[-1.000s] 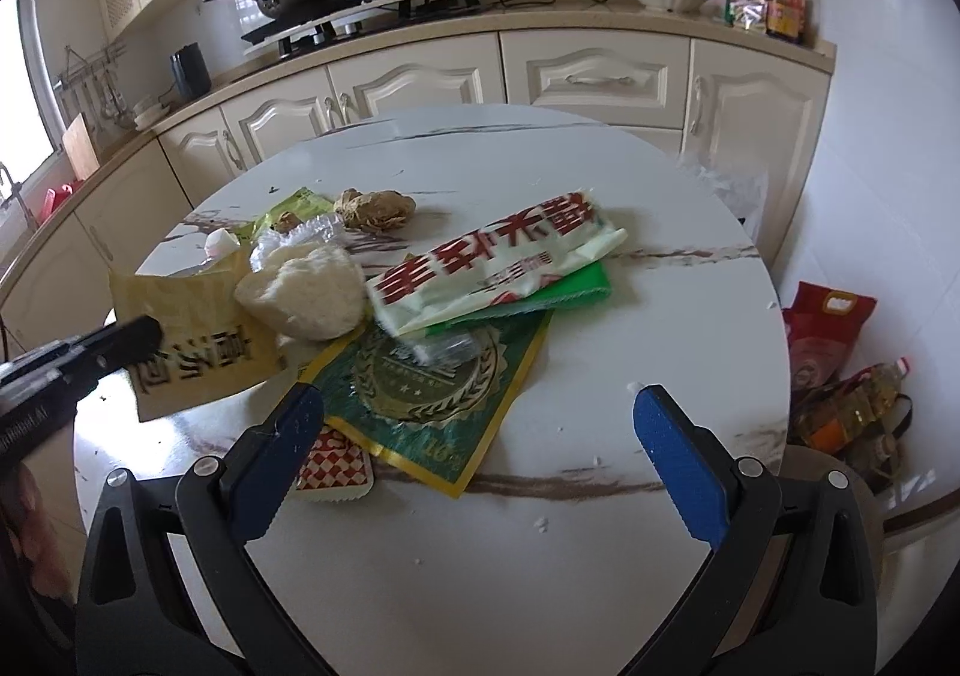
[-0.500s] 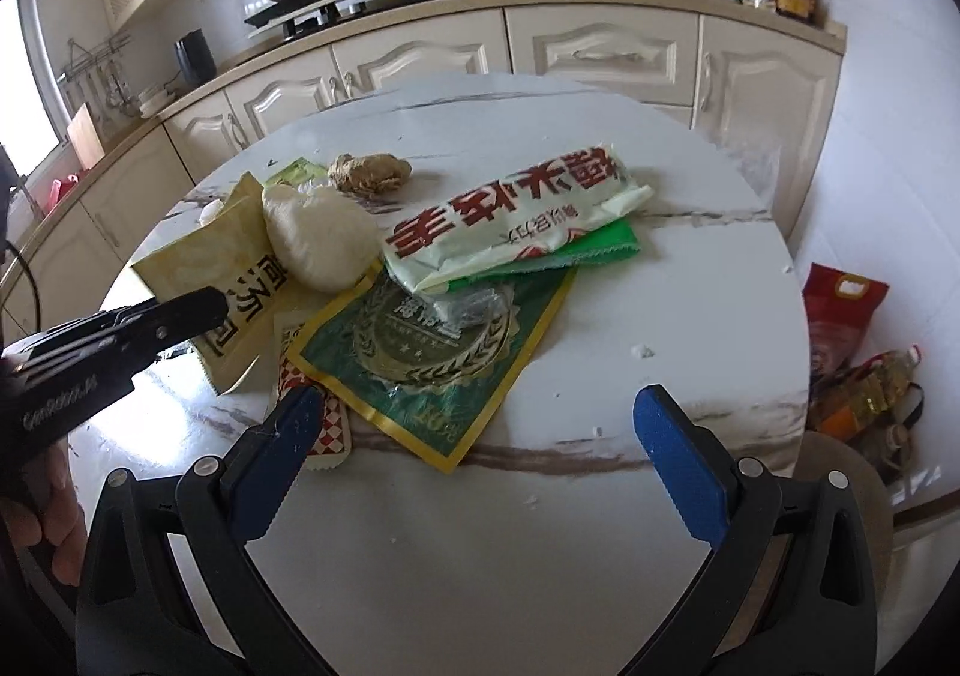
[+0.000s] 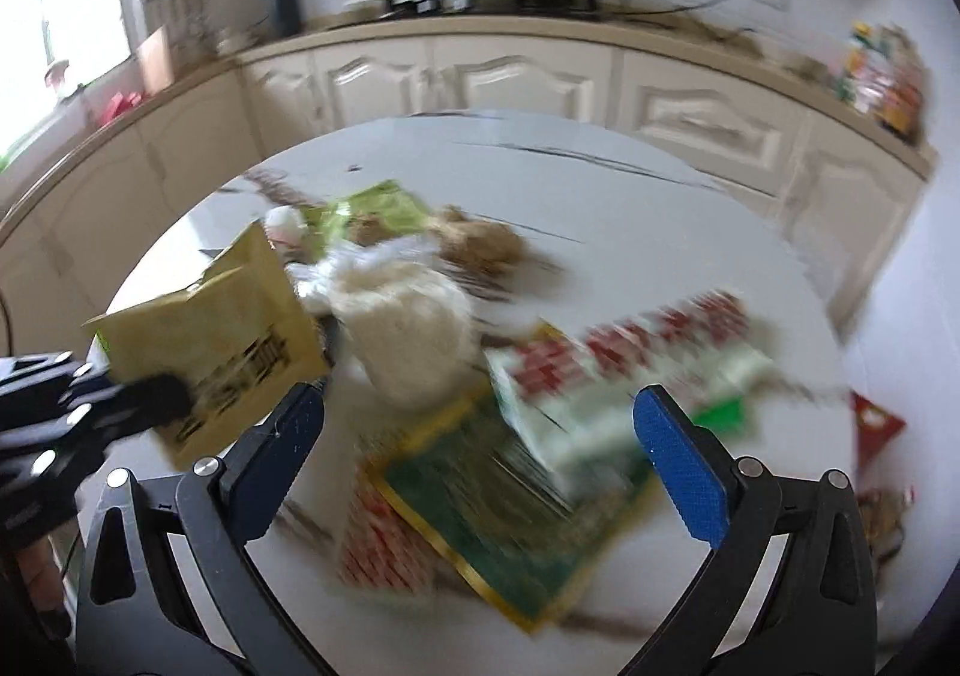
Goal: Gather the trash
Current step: 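Grasp the white bread bun with the right tool while the left tool holds the yellow packet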
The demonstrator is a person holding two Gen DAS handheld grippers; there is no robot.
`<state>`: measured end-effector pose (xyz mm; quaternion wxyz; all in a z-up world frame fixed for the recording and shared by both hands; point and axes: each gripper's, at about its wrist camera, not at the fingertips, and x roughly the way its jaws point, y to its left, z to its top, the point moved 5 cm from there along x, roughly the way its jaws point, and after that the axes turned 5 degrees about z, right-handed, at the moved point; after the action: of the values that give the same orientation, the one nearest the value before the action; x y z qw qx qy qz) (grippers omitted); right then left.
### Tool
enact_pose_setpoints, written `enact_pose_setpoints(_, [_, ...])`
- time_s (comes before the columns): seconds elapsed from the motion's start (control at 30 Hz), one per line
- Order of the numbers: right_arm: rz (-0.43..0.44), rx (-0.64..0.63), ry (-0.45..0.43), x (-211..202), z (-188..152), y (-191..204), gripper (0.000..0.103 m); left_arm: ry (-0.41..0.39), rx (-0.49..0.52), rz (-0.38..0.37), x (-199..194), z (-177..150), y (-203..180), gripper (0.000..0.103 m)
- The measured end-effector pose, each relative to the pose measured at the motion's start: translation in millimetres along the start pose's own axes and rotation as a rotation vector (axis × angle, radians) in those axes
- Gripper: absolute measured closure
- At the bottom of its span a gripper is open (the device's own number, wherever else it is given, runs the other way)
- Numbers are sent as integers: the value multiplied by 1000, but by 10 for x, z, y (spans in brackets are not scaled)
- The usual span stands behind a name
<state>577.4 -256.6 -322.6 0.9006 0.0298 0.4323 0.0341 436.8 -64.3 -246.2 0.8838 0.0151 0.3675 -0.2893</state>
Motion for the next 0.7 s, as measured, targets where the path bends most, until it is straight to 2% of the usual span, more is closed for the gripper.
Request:
enact_pose_setpoints(0.23, [100,-45,110,446,178,98,1,-18,-22,-14,-344,-59,254,99])
enact_pose_setpoints(0.27, [123,-38,126,492,181,91,6,-26,-24,-18,-385,-65,287,99])
enact_pose_setpoints(0.4, [148,-24,153,573,200,58,46,-27,-33,-31,-458,-99,368,99])
enact_pose_setpoints(0.53, [144,-30,155,534,195,88,51,-38,-49,-54,-522,-124,380,99])
enact_pose_setpoints(0.7, [103,-45,70,229,225,224,52,-65,-64,-72,-625,-109,411,99])
